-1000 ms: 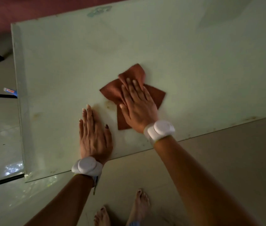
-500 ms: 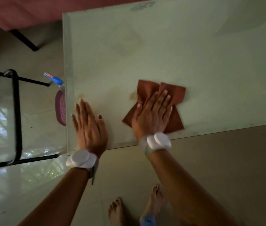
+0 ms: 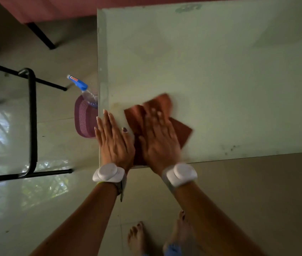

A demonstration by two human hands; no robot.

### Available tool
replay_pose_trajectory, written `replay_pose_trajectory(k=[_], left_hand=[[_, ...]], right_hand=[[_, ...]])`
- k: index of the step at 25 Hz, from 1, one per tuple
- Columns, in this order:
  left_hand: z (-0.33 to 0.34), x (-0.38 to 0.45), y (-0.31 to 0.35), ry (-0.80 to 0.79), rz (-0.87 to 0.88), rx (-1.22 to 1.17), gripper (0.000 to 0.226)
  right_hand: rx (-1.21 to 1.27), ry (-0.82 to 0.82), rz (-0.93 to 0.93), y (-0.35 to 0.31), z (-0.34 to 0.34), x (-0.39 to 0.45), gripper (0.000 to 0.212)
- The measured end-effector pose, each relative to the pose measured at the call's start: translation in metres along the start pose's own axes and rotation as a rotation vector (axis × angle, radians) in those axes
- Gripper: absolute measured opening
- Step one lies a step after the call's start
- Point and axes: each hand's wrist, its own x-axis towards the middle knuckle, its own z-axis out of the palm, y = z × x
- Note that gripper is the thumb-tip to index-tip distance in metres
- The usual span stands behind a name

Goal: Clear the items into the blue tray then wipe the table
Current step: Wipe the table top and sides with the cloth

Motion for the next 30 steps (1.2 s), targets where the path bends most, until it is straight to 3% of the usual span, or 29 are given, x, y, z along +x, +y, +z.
replay_pose_trajectory(k=[3,6,13,17,22,27,30], left_hand=[[-0.003,-0.002,0.001,0.028,0.014,-0.047,0.062],[-0.004,-0.003,-0.001,0.034,0.008,-0.139,0.062],[0.008,0.008,-0.018,0.231,0.054,-0.381,0.055],[0.0,0.01,-0.016,0.242,-0.034,-0.494,0.053],[-0.018,0.002,-0.026,0.194,-0.087,-0.521,0.057],[-0.029,-0.053,-0.057,0.088,-0.008,-0.449,0.062],[-0.027,-0.069,-0.049,0.061,-0.007,-0.419,0.064]], right_hand=[[-0.043,0.079,0.435,-0.007,0.004,-0.045,0.062],[-0.06,0.089,0.542,-0.041,0.011,-0.043,0.065],[-0.095,0.212,0.298,-0.067,0.029,0.095,0.063],[-0.096,0.134,-0.041,-0.088,0.033,0.135,0.06],[-0.214,0.099,-0.38,-0.083,0.037,0.072,0.055],[-0.136,-0.044,-0.586,-0.088,0.032,-0.01,0.06],[-0.136,-0.044,-0.714,-0.055,0.029,-0.035,0.061]])
